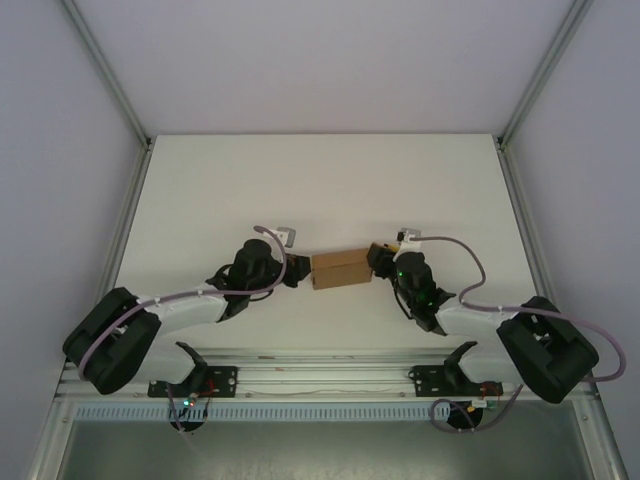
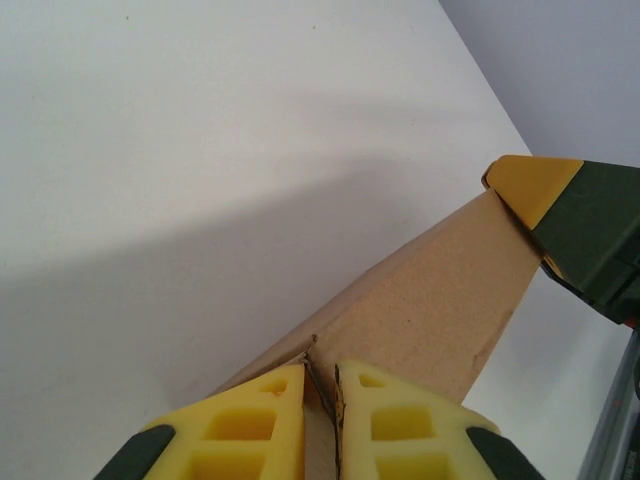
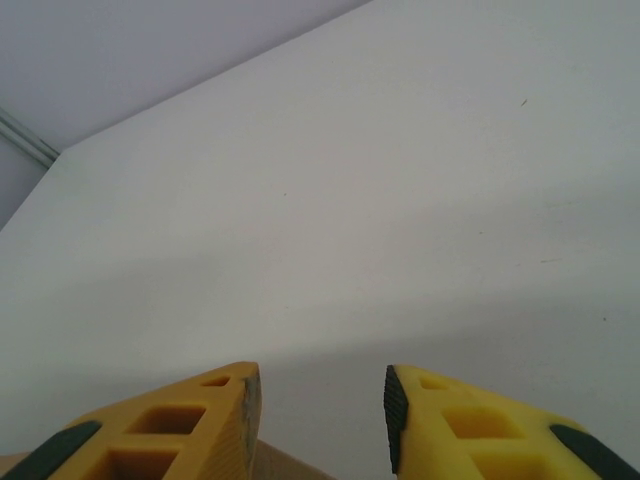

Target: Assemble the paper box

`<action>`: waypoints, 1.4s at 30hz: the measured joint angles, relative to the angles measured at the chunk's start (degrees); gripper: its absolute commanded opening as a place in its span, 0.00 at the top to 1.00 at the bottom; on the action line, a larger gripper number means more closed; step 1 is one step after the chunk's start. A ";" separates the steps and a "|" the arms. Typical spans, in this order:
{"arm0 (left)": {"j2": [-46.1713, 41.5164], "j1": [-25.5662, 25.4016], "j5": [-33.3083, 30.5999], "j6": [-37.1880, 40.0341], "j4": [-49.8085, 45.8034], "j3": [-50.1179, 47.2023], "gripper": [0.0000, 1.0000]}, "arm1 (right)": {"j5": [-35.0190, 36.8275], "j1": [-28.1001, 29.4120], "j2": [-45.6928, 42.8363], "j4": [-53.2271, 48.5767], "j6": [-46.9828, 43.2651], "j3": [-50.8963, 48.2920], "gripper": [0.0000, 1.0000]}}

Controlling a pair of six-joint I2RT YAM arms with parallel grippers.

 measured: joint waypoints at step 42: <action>-6.32 17.33 -22.25 2.25 -39.98 22.56 0.00 | -31.39 3.85 2.27 -65.31 -59.91 41.55 0.00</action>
